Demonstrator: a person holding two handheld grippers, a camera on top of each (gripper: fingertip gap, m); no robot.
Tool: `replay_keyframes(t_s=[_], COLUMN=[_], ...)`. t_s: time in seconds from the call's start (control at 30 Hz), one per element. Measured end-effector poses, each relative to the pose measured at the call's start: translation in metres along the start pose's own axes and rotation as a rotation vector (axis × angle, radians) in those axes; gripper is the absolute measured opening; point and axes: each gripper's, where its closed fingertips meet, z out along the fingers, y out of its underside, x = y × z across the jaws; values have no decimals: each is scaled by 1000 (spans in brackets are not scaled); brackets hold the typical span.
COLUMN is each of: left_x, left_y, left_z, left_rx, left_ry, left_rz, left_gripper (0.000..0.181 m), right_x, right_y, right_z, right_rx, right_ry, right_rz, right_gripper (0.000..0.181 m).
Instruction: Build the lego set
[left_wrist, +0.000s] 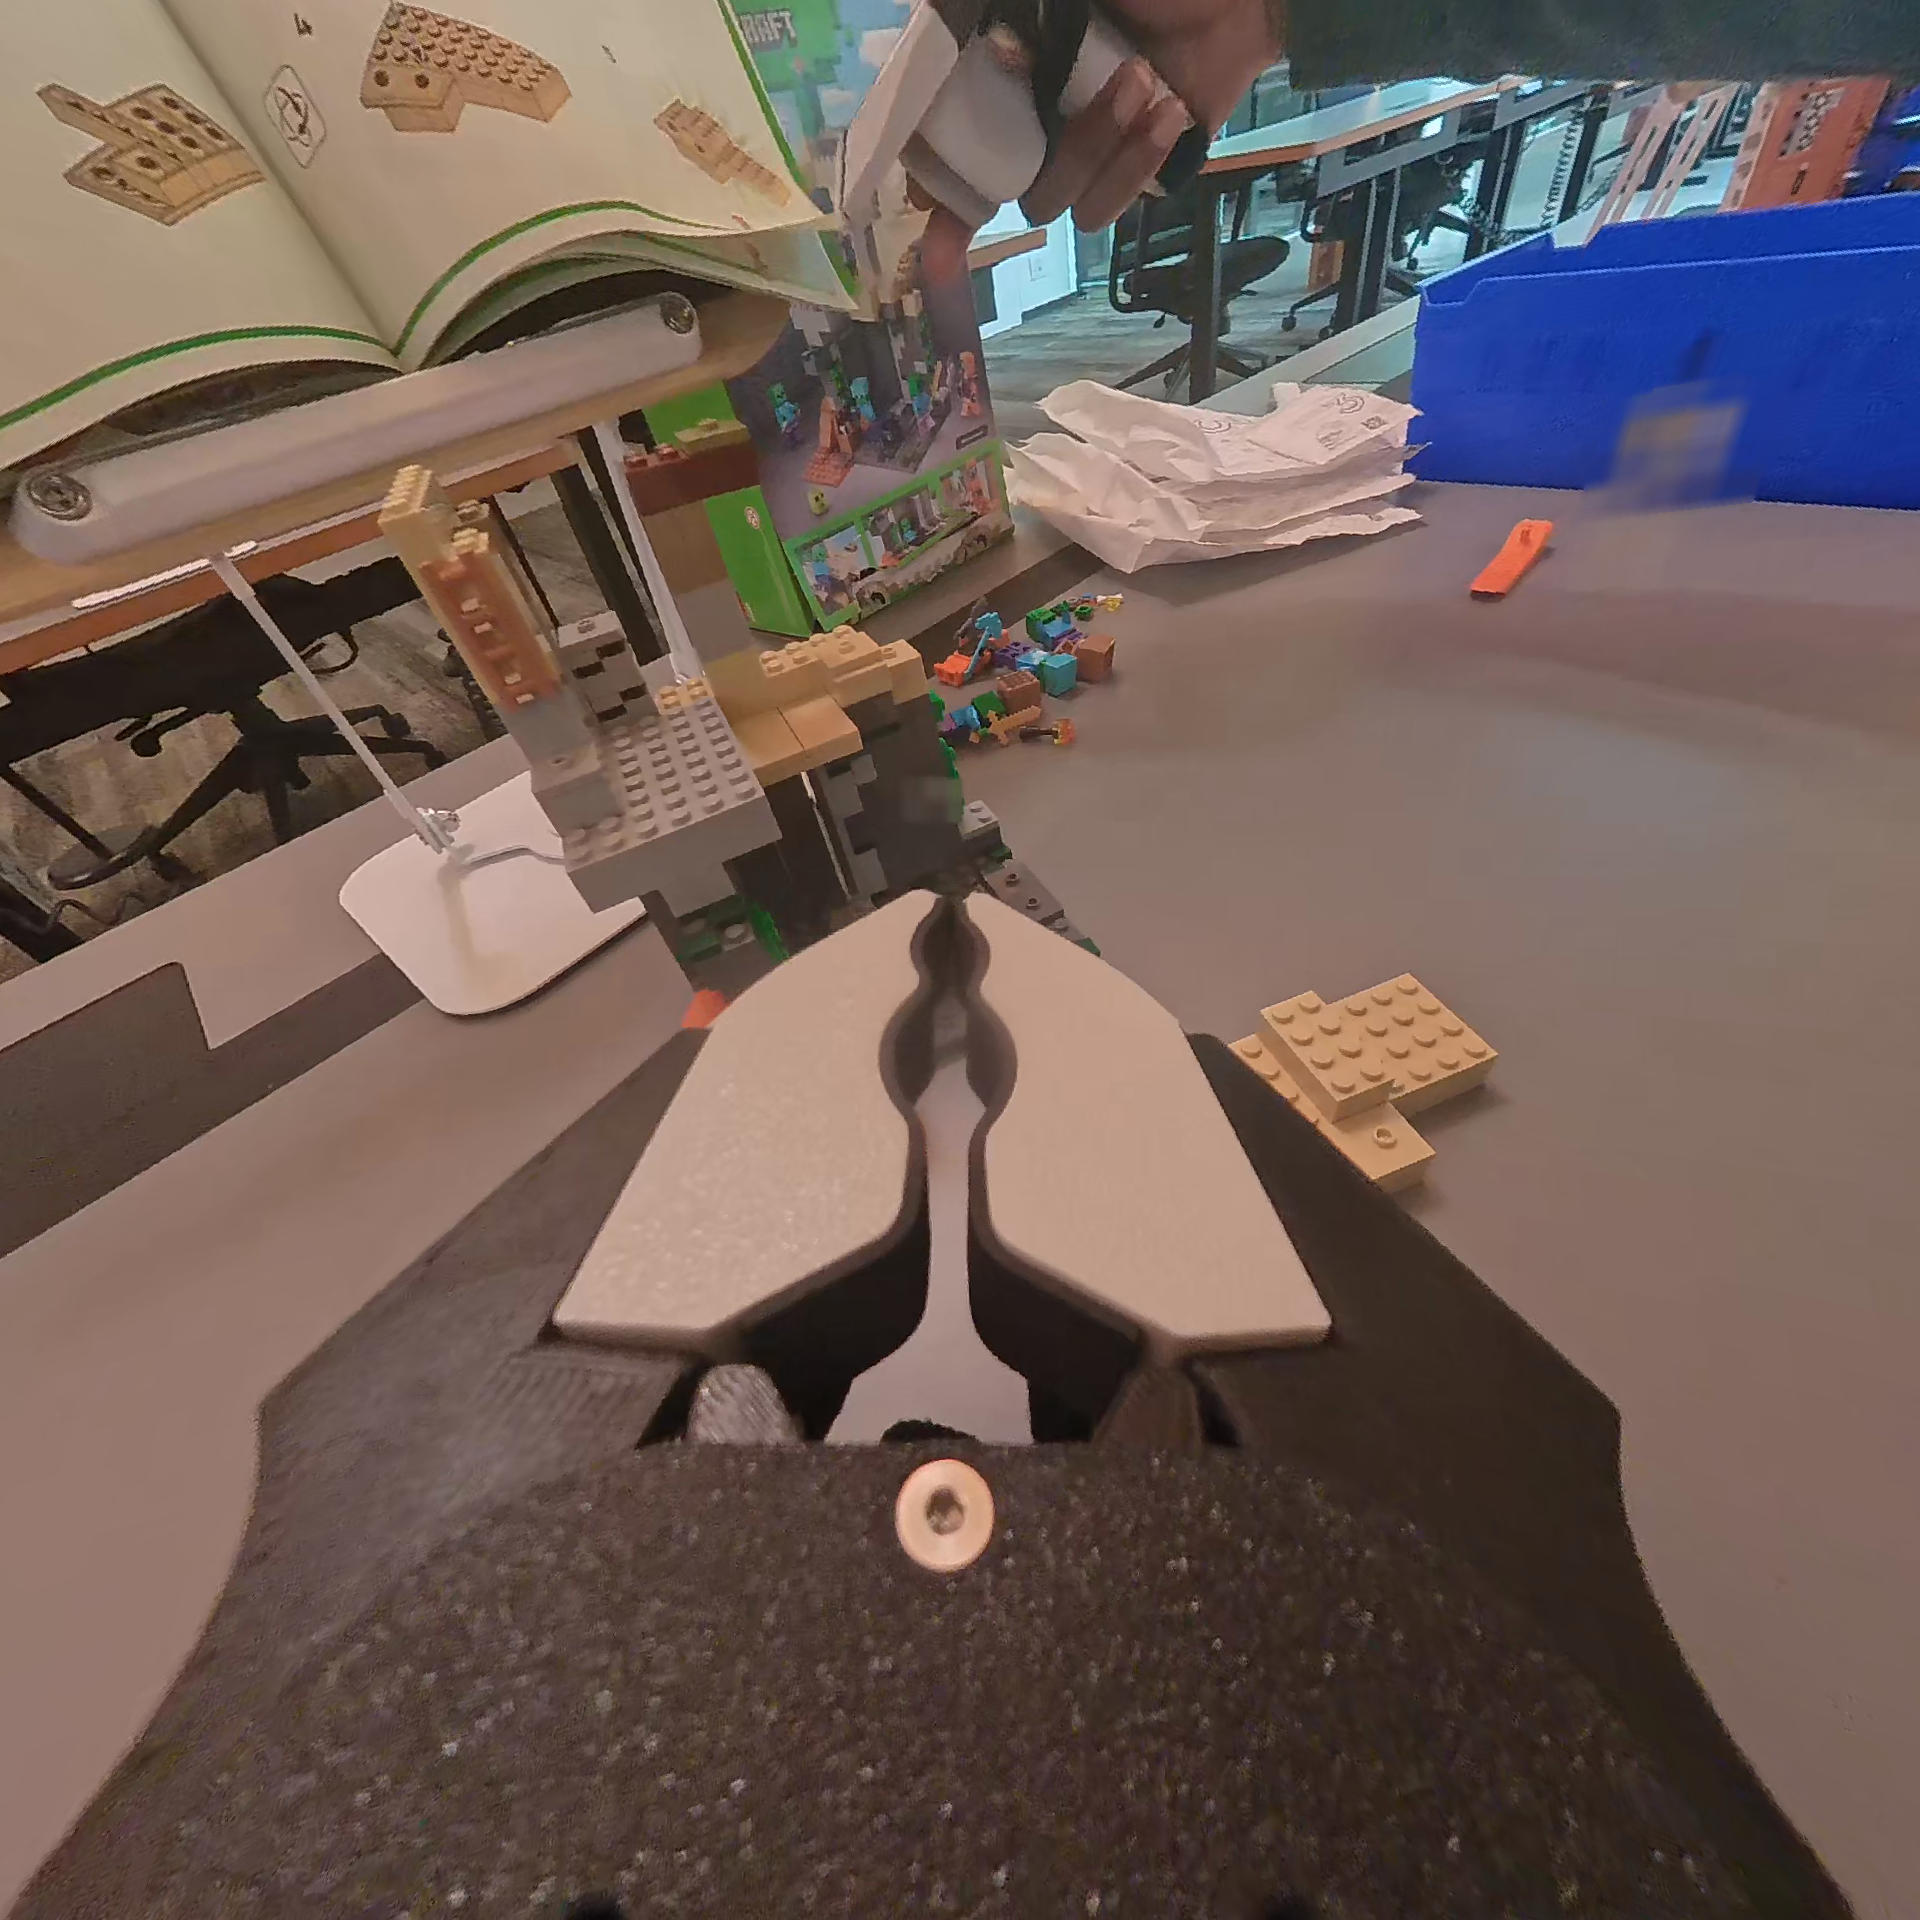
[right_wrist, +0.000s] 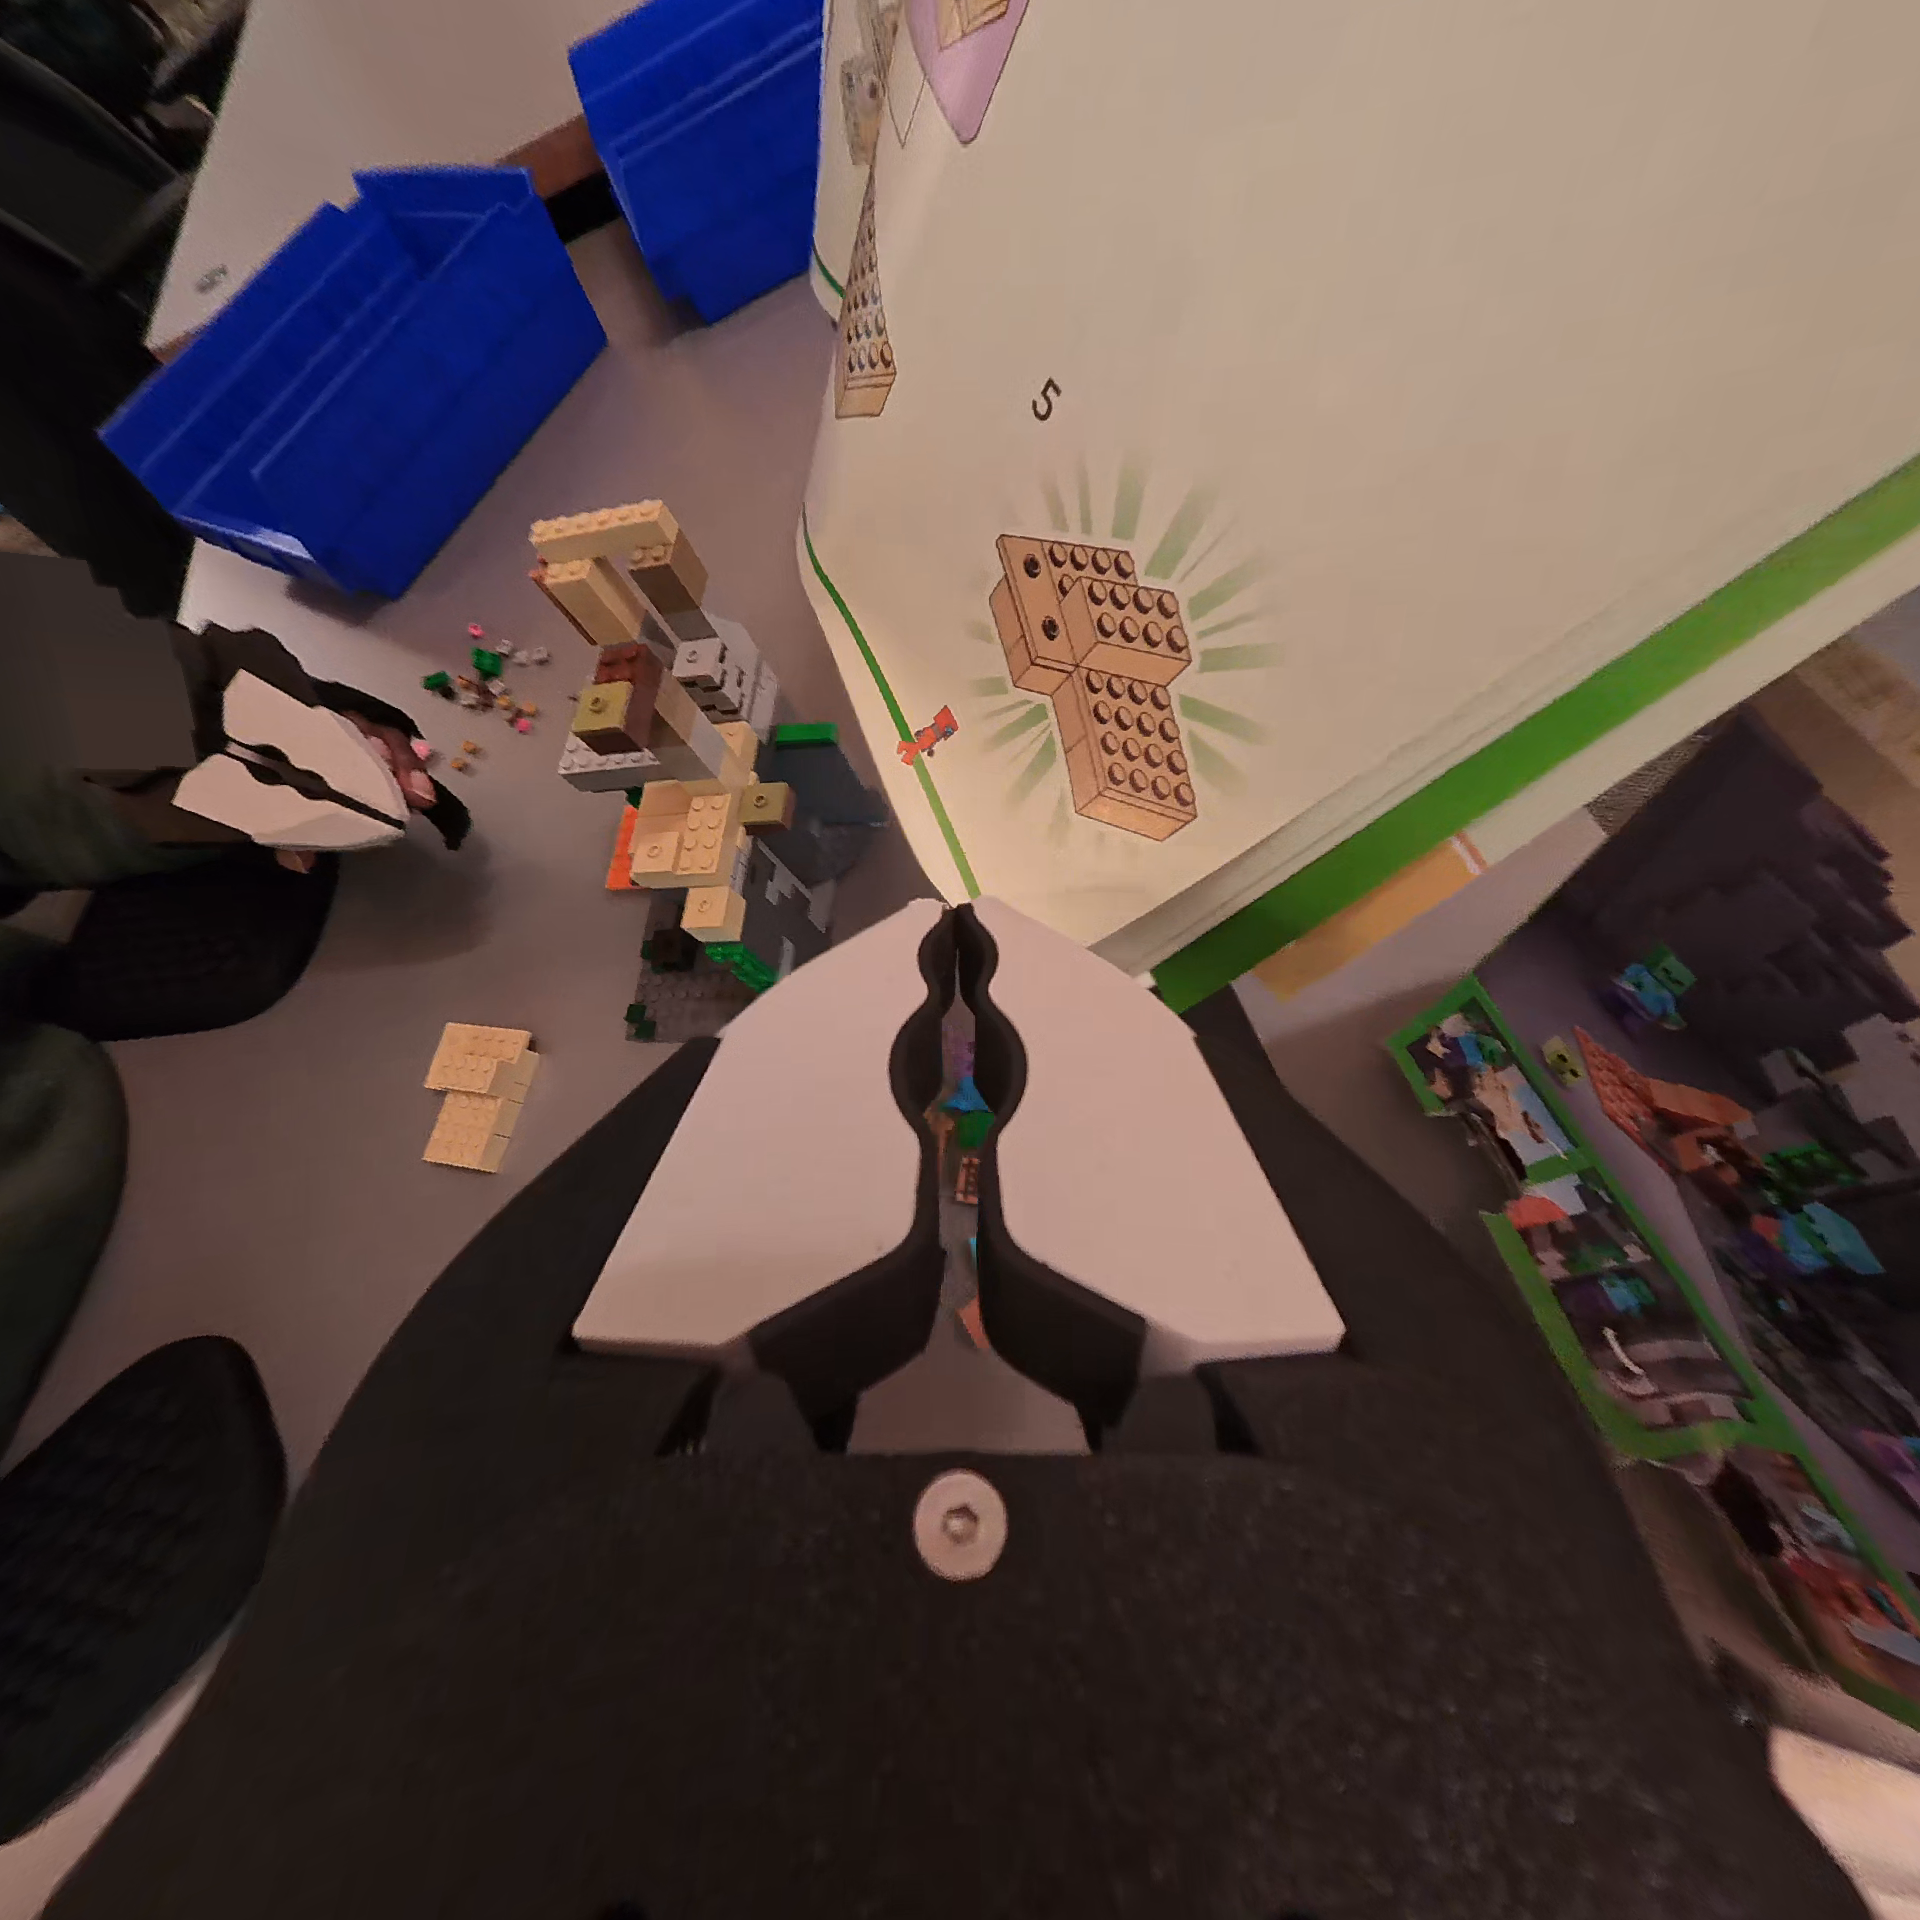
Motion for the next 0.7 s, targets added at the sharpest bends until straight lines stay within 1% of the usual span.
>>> replay_keyframes(t_s=[0.07, 0.2, 0.27, 0.33, 0.4, 0.53, 0.6, 0.7], left_x=[0, 1, -1, -6, -14, -27, -32, -41], left_y=[0, -2, -4, -7, -14, -44, -68, -110], left_z=[0, -1, -2, -2, -3, 3, 12, 32], left_rx=[0, 6, 13, 11, 9, 31, 47, 81], left_ry=[2, 1, -9, -38, -81, -138, -148, -183], left_rz=[2, 8, 18, 50, 95, 201, 256, 361], left_gripper=[0, 0, 0, 0, 0, 10, 15, 18], right_x=[-2, -1, -3, -11, -27, -62, -77, -93], right_y=[-3, -6, -12, -22, -36, -55, -62, -73], right_z=[-1, -6, -10, -15, -19, -17, -13, -6], right_rx=[21, 33, 52, 77, 124, 173, 192, 205], right_ry=[-23, 32, 104, 213, 310, 440, 472, 510], right_rz=[28, -21, -100, -238, -375, -566, -624, -693], right_gripper=[0, 0, 0, 0, 0, 0, 0, 0])
